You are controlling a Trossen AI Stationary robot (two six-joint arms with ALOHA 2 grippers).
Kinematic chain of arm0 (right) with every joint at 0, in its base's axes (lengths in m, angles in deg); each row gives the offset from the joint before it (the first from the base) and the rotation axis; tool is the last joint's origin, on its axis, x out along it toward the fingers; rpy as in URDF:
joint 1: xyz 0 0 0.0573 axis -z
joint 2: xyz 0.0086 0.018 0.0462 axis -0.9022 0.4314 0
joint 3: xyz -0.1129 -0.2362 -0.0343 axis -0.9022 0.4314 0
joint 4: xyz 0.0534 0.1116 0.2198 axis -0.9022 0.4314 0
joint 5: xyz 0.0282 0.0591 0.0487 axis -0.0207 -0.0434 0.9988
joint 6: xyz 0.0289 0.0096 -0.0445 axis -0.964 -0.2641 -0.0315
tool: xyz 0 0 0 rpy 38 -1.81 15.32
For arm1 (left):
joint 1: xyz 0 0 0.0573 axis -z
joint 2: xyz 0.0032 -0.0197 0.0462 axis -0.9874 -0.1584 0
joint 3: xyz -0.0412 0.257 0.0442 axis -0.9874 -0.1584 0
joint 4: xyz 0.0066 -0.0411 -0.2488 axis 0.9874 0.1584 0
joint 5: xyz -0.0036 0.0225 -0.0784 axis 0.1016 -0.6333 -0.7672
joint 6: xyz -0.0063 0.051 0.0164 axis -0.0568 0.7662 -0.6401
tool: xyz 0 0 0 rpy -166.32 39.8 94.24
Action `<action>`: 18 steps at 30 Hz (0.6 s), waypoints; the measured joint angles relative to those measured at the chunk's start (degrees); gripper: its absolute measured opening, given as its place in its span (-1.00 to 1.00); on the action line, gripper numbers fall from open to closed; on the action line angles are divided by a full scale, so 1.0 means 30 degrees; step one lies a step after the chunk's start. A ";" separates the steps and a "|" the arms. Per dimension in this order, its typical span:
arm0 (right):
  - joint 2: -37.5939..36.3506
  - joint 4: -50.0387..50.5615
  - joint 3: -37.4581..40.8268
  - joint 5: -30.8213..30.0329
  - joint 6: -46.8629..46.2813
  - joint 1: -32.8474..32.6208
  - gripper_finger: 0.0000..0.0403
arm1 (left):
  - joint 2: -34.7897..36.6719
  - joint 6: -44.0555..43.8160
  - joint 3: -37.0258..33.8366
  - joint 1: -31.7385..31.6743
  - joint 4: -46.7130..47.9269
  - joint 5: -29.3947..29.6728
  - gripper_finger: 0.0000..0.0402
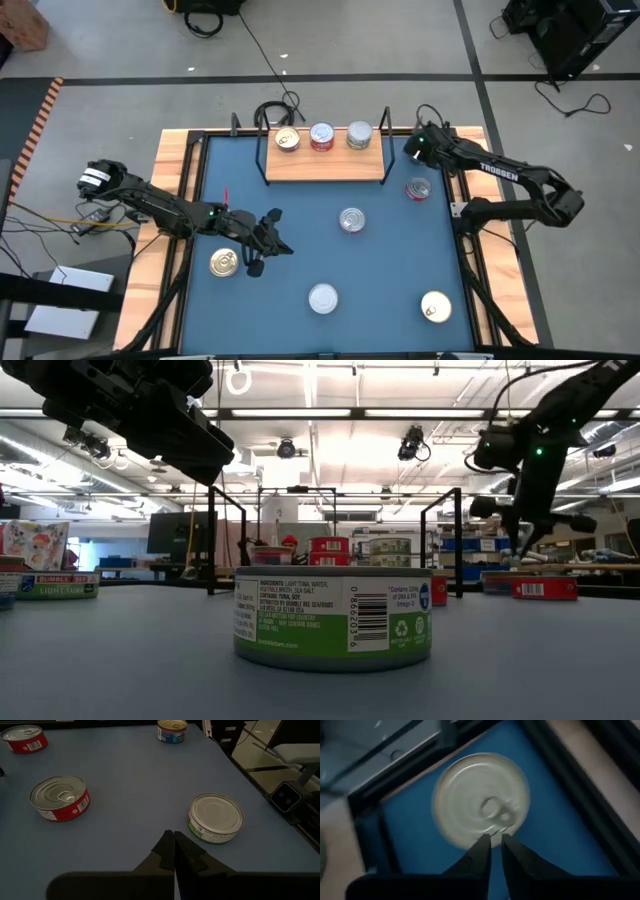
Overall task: Stack canned seafood by type on shelf
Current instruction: Stack the blue tuna can on top of the other blue tuna can on the shelf
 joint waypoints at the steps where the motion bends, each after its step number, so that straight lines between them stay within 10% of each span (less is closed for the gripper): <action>1: 0.0000 -0.0029 0.0117 -0.0007 -0.0370 0.0205 -0.69 | 0.0000 0.0000 0.0000 0.0000 -0.0006 0.0000 -0.99; 18: 0.0002 -0.1151 0.0346 0.0059 -0.2100 0.1375 -0.59 | 0.0000 0.0513 0.0000 0.0000 0.0402 0.0000 -0.99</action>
